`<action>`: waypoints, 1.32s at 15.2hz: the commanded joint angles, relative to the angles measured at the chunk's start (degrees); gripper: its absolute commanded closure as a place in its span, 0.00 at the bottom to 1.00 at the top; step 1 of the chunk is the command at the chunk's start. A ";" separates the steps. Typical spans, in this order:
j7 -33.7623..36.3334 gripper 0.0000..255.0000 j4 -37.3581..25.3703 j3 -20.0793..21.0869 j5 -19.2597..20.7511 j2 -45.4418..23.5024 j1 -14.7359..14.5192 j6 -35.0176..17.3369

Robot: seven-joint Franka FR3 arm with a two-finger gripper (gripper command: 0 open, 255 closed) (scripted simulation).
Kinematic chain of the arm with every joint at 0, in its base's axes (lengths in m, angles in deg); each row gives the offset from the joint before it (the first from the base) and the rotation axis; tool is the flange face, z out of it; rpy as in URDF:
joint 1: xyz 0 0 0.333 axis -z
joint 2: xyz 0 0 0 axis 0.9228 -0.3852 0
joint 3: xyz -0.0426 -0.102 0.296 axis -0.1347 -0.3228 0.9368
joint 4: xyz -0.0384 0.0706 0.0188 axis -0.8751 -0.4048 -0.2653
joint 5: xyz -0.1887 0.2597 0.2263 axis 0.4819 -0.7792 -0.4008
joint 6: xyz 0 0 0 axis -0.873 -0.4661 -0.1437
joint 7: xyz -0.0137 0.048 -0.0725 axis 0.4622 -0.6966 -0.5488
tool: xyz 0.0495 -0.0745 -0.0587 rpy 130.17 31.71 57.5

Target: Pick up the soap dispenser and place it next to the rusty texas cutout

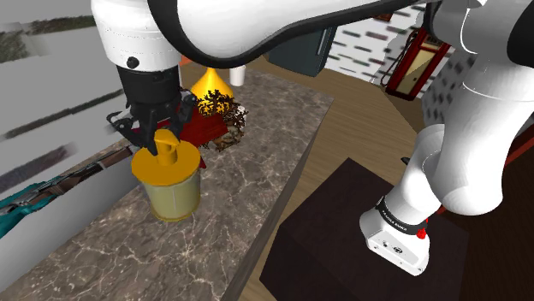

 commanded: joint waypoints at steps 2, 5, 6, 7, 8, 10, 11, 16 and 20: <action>0.18 1.00 2.12 -0.10 0.17 -0.15 0.13 -2.33; 0.48 1.00 4.01 -0.19 0.42 -0.48 0.17 -4.50; 0.59 1.00 4.60 -0.22 0.52 -0.61 0.18 -5.21; 0.70 1.00 5.19 -0.26 0.62 -0.76 0.18 -5.92; 0.81 1.00 5.75 -0.29 0.73 -0.92 0.18 -6.63; 1.06 1.00 6.84 -0.36 0.98 -1.27 0.17 -8.03; 1.18 1.00 7.36 -0.40 1.11 -1.47 0.17 -8.73; 1.80 1.00 9.54 -0.61 1.78 -2.47 0.10 -11.80; 1.80 1.00 9.53 -0.61 1.78 -2.48 0.10 -11.79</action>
